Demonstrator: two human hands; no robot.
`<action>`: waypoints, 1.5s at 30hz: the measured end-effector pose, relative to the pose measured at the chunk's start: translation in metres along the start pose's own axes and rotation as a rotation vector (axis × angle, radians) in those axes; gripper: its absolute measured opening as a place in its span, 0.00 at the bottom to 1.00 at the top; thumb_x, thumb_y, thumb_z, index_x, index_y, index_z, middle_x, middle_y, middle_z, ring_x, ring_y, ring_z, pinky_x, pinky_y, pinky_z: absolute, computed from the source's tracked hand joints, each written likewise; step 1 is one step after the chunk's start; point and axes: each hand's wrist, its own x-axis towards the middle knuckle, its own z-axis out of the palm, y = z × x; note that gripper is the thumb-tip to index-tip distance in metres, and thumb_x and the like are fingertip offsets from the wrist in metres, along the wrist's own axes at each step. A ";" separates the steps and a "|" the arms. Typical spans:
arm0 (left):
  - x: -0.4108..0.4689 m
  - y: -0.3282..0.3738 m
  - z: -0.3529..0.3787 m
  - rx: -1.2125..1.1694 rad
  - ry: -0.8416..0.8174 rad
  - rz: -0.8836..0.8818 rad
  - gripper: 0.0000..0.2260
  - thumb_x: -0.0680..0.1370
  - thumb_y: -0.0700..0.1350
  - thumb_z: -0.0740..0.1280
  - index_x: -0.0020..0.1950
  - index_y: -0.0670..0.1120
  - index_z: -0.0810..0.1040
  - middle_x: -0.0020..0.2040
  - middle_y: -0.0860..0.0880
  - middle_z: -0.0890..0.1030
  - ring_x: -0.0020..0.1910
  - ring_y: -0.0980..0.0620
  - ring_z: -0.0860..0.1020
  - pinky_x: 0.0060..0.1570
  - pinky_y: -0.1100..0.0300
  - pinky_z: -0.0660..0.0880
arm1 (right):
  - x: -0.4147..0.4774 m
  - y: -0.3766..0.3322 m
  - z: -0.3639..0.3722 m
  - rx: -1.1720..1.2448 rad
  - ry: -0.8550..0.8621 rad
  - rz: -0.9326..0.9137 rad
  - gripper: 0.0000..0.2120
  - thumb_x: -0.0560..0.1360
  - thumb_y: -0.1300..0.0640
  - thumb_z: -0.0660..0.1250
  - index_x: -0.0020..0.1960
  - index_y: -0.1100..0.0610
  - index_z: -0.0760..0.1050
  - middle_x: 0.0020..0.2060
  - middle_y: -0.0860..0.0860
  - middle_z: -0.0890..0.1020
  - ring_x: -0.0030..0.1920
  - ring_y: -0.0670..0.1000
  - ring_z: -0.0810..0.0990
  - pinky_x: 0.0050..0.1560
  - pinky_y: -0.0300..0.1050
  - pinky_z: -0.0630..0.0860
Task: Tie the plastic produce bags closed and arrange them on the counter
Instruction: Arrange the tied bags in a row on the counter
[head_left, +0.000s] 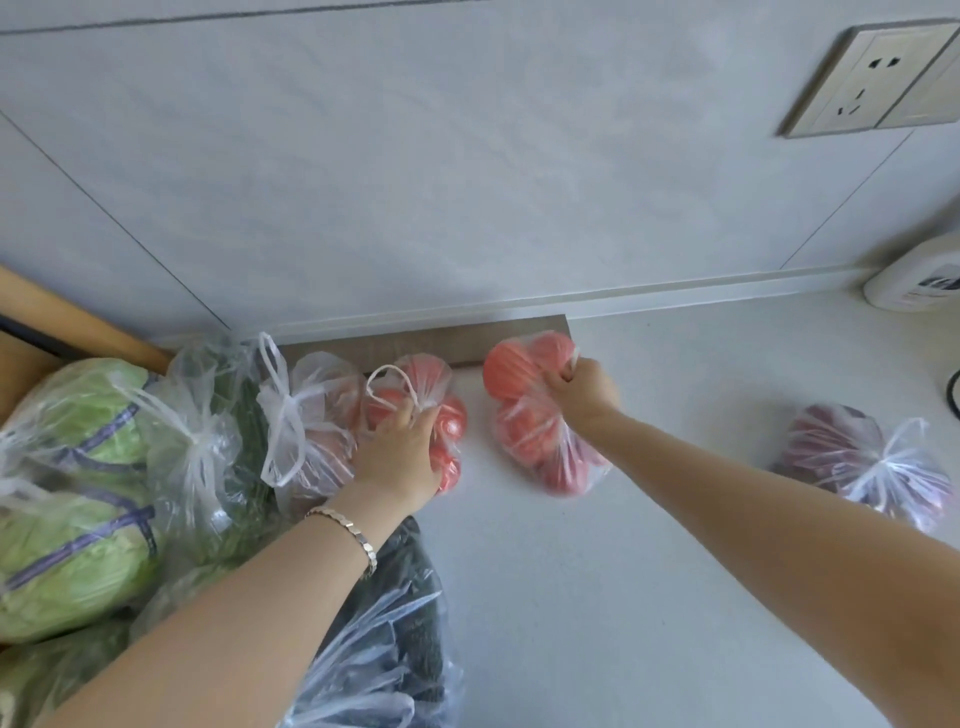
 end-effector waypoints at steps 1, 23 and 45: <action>0.000 -0.002 0.001 -0.006 0.000 0.008 0.32 0.74 0.44 0.66 0.74 0.51 0.56 0.75 0.45 0.57 0.68 0.43 0.69 0.62 0.46 0.72 | 0.006 -0.004 0.006 0.037 0.040 0.036 0.22 0.76 0.58 0.60 0.27 0.55 0.55 0.23 0.51 0.61 0.25 0.49 0.59 0.26 0.42 0.55; -0.051 0.220 0.018 0.212 -0.031 0.461 0.16 0.76 0.47 0.59 0.63 0.45 0.71 0.62 0.44 0.73 0.64 0.44 0.68 0.60 0.52 0.68 | -0.098 0.171 -0.203 -0.477 0.107 -0.098 0.17 0.72 0.61 0.67 0.61 0.60 0.75 0.61 0.57 0.76 0.61 0.58 0.74 0.61 0.44 0.66; -0.050 0.437 0.143 0.060 -0.266 0.591 0.09 0.77 0.42 0.63 0.55 0.43 0.77 0.54 0.46 0.75 0.56 0.44 0.67 0.49 0.59 0.61 | -0.013 0.289 -0.268 -0.654 -0.201 -0.206 0.09 0.75 0.57 0.57 0.52 0.57 0.71 0.43 0.54 0.73 0.48 0.58 0.74 0.50 0.45 0.66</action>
